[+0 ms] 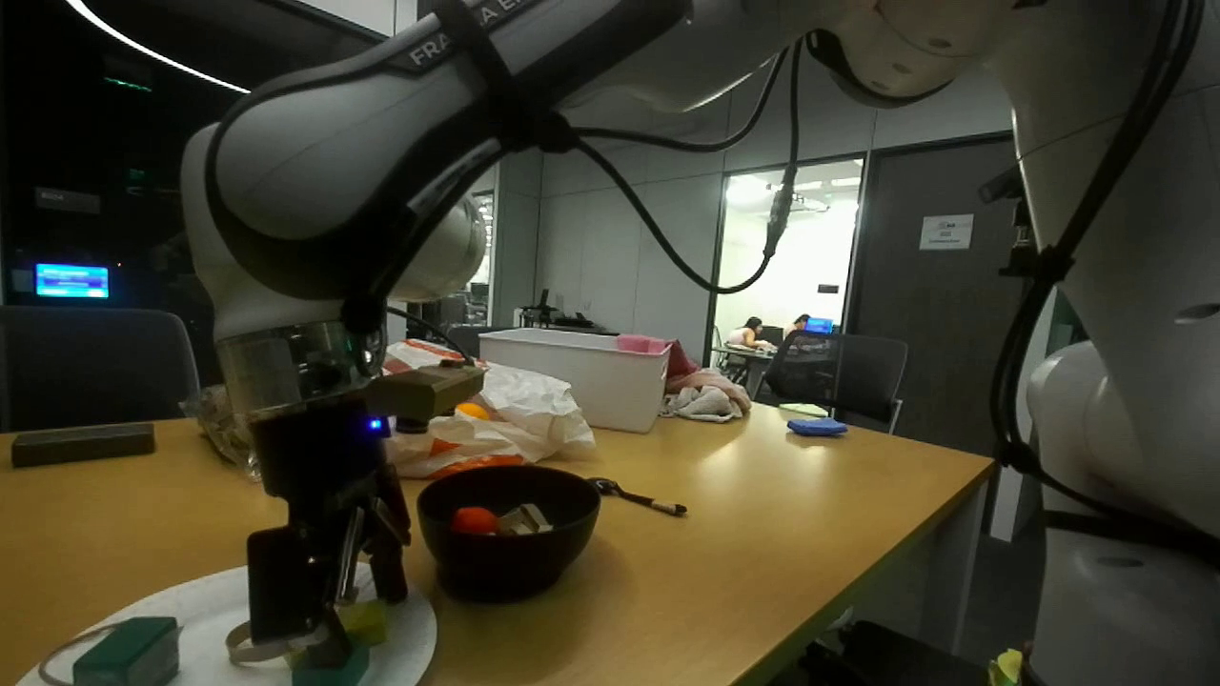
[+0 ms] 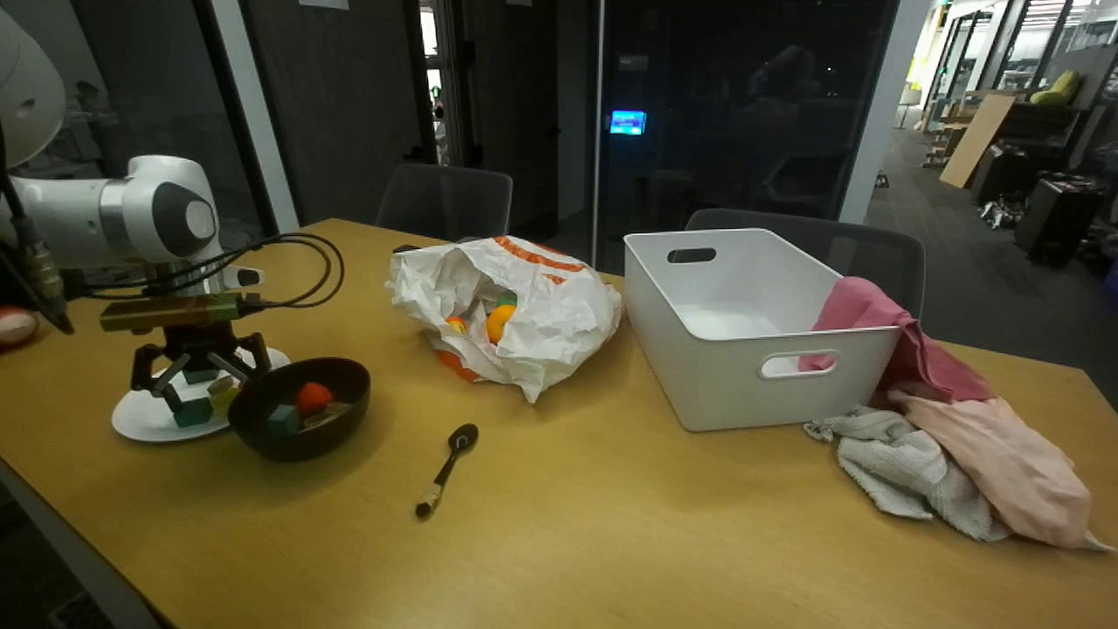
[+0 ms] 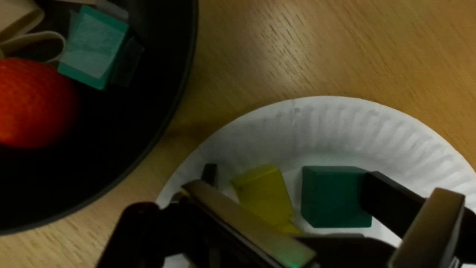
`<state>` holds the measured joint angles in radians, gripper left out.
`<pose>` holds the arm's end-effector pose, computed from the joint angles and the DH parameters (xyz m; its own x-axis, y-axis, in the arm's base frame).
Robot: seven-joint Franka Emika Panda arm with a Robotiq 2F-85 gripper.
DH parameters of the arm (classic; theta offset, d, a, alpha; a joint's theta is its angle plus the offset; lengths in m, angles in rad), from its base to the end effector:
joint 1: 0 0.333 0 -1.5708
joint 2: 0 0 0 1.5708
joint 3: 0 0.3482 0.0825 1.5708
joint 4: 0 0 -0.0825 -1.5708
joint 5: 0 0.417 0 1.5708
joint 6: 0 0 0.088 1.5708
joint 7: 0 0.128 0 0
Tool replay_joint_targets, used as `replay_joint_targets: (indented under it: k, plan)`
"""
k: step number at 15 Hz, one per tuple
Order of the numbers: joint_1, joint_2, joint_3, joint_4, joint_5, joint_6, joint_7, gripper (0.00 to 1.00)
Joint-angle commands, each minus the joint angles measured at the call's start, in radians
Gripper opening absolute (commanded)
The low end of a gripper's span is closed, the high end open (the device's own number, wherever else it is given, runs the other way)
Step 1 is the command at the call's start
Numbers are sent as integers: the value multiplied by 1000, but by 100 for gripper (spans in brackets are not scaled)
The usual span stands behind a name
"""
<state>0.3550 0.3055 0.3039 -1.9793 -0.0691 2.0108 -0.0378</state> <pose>0.4829 0.3618 0.2903 0.7150 0.6516 -0.2533 0.6637 -0.7465 -0.0468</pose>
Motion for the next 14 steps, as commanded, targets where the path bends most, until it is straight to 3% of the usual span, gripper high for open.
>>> replay_joint_targets:
  k: [1,9,11,12,14]
  plan:
    - [-12,5,0,-15,16,12,-23,68]
    - [-4,-36,7,13,3,9,0,8]
    - [1,-45,10,32,-1,3,5,5]
    - [-1,-50,11,39,13,-7,9,24]
    - [-2,-53,14,43,27,-14,12,32]
